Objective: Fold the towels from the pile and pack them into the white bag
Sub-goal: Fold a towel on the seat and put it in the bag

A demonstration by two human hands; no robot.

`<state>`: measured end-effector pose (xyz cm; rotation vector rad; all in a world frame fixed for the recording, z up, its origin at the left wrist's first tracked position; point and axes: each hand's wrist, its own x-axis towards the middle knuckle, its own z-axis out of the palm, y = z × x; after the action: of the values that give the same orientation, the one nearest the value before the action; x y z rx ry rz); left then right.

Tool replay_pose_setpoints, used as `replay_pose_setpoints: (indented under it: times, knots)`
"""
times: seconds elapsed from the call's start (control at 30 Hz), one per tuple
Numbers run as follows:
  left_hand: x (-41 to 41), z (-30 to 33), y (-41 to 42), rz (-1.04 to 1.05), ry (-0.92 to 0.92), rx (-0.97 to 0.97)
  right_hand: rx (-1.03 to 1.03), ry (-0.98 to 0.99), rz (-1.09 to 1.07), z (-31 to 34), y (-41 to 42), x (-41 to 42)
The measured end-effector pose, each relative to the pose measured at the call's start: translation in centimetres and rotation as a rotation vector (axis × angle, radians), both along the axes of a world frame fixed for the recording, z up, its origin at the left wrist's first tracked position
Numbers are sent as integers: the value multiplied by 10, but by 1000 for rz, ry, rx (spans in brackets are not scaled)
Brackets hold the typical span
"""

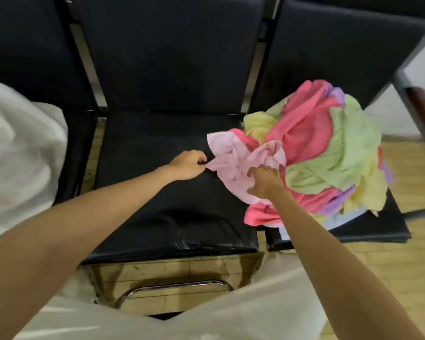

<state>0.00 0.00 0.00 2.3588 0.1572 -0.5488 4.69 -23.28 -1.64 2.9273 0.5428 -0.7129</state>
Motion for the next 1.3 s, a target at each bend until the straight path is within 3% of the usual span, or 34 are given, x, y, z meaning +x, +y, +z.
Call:
replay_pose_setpoints:
  times: [0.17,0.37,0.43,0.77,1.07,1.3]
  knots:
    - [-25,-35,-17,-30,-56,-46,63,-195,55,-9,-7,-8]
    - [-58,-16,-33,51,-226,-246,654,-177,-46,12,-9,-46]
    - [-67,-7,-37,41,-270,-283,757,-136,-24,21,-5,-59]
    - [-94,-7,-32,-55,-269,-287,918,-148,105,42,23,-99]
    - [-77,50,14,104,-568,-97,992,-60,-111,55,47,-77]
    - [-67,97,48,308,-825,-99,1138,79,-206,61,49,-69]
